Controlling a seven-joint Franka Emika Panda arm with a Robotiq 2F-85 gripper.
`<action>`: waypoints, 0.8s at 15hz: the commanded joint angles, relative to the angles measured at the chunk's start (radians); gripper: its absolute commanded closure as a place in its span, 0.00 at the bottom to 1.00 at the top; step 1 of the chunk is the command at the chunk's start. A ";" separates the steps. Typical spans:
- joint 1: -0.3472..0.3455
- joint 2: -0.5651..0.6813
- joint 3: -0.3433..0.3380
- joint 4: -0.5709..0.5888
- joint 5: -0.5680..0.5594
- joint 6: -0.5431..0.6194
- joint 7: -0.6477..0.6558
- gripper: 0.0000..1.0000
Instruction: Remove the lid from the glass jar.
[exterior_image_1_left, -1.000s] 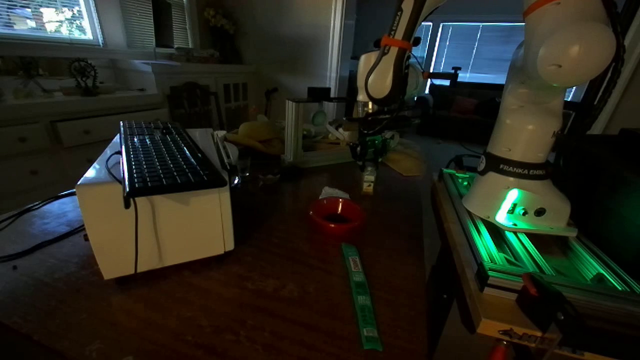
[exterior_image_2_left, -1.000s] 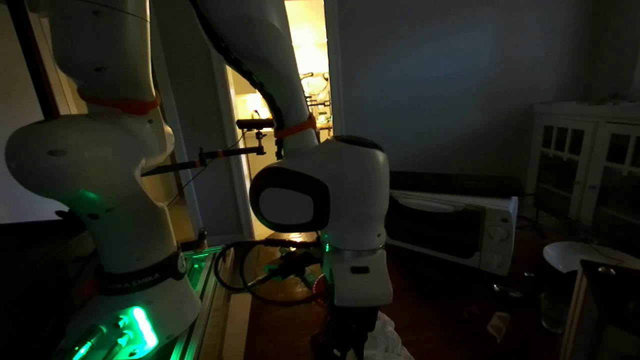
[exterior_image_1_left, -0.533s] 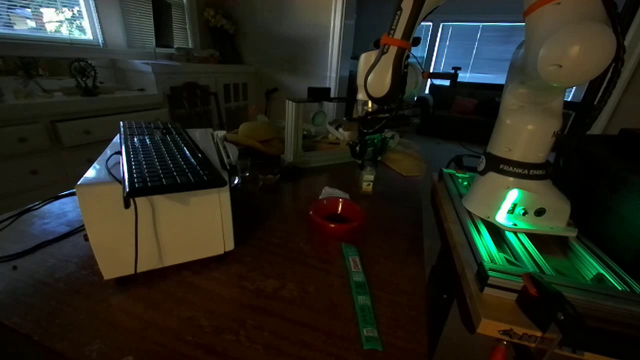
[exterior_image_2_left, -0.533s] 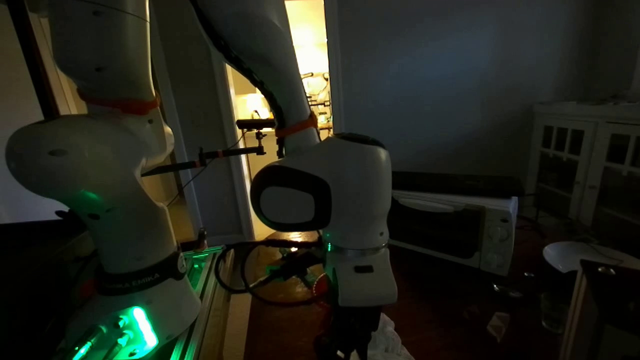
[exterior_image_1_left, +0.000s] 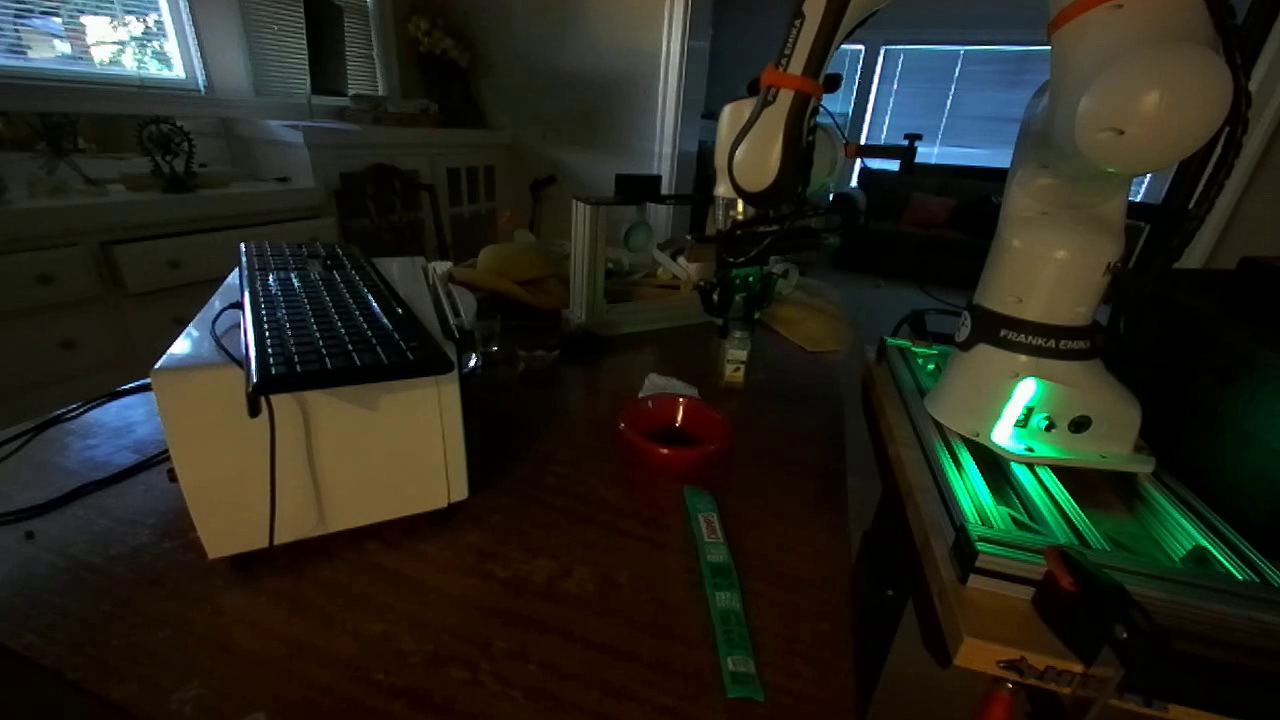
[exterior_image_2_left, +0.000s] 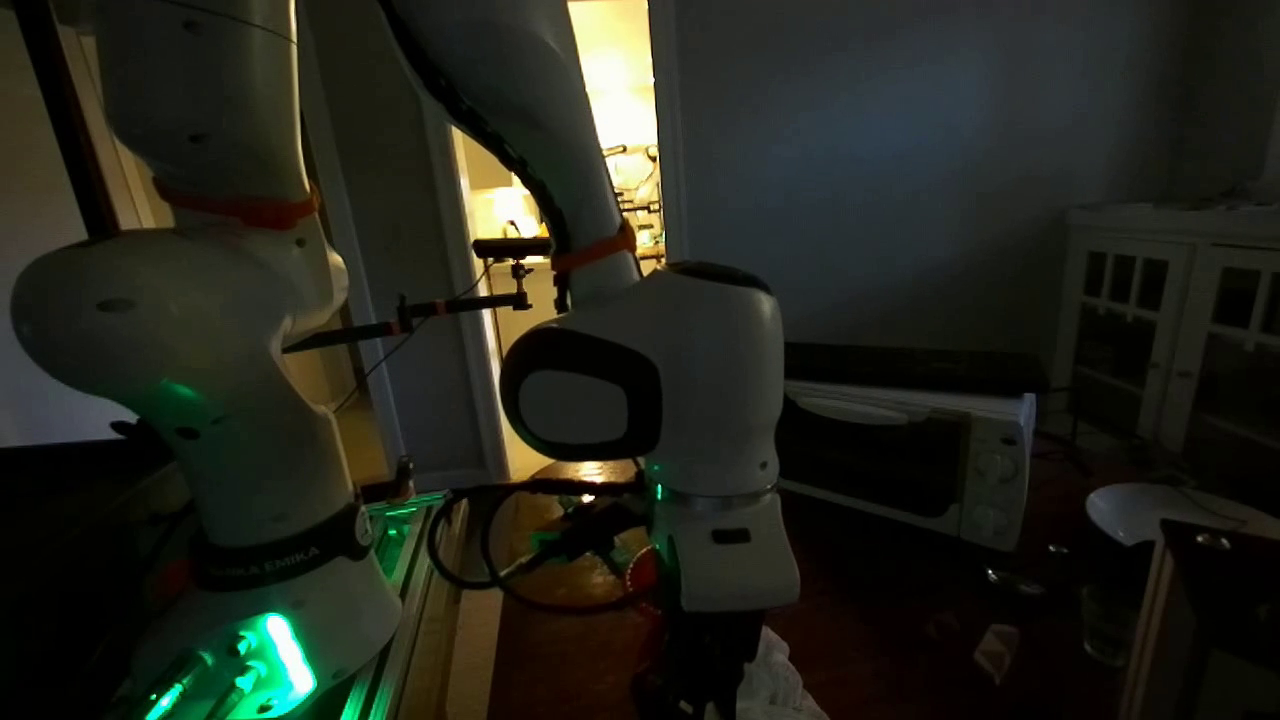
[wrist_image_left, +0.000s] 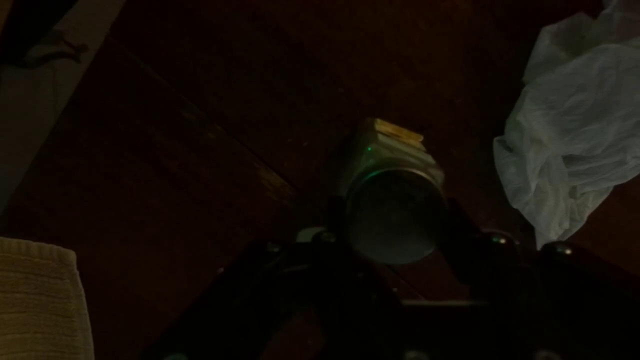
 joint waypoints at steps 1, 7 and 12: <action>-0.001 -0.036 -0.003 -0.013 0.031 -0.007 -0.045 0.77; -0.020 -0.111 0.003 -0.013 0.046 -0.071 -0.084 0.77; -0.051 -0.135 -0.020 -0.008 0.003 -0.103 -0.040 0.77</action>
